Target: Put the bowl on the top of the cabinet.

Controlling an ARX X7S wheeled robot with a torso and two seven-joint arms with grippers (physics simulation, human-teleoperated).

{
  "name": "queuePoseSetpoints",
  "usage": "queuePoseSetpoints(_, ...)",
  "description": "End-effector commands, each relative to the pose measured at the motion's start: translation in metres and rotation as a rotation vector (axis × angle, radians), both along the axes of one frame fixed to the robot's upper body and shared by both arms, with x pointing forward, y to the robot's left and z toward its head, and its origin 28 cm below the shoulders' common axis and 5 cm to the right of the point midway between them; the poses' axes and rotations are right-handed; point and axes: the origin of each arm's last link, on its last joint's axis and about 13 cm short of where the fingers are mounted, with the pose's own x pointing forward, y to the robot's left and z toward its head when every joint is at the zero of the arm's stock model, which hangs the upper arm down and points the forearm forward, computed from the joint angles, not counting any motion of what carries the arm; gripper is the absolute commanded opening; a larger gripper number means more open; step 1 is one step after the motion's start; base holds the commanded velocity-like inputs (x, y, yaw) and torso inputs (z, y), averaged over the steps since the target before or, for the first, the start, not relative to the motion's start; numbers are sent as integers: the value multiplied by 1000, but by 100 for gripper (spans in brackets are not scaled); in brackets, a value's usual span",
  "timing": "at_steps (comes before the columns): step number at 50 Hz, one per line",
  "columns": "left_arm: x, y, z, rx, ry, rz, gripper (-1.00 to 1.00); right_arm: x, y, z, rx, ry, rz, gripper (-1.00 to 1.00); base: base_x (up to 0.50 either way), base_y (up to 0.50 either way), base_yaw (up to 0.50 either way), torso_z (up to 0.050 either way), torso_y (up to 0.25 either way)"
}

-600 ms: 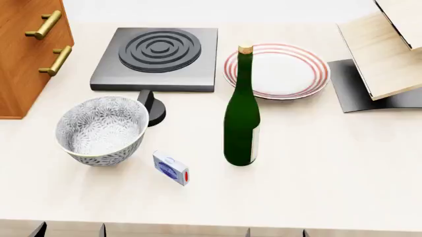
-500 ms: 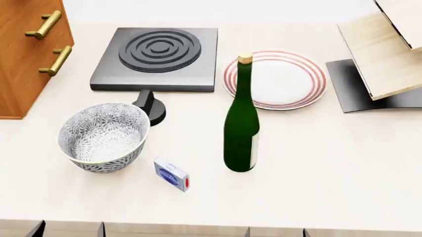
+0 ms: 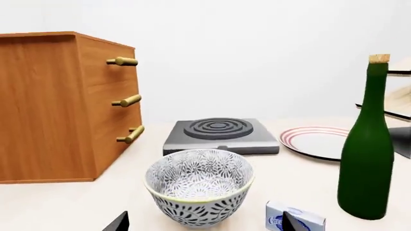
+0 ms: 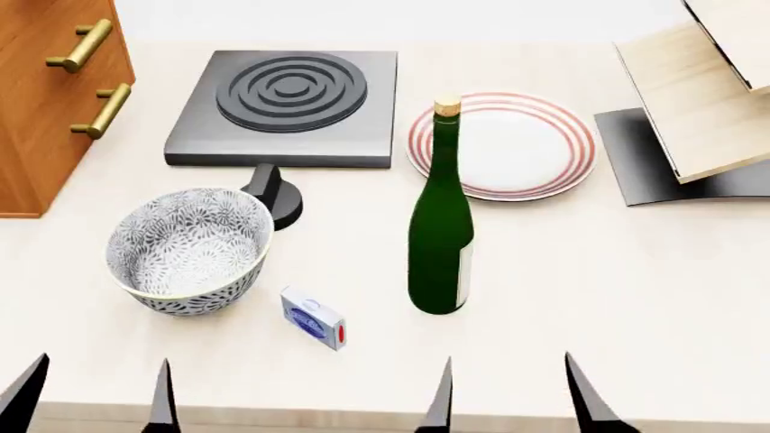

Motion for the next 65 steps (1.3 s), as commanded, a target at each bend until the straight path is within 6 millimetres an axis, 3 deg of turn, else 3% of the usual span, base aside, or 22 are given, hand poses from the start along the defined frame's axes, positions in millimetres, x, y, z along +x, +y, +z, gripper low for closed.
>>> queuePoseSetpoints(1,0,0,21,18,-53,4,100,-4,-1,33,-21,-92,-2,100,0,0,0,0,0)
queuePoseSetpoints(23,0,-3,46,34,-109,-3,100,0,-4,44,-24,-123,-27,100,0,0,0,0,0)
queuePoseSetpoints(38,-6,0,49,25,-122,8,100,-3,-6,41,-24,-109,-90,100,0,0,0,0,0)
queuePoseSetpoints(65,-6,-1,49,30,-127,6,100,-1,-5,40,-24,-121,-88,100,-2,340,0,0,0)
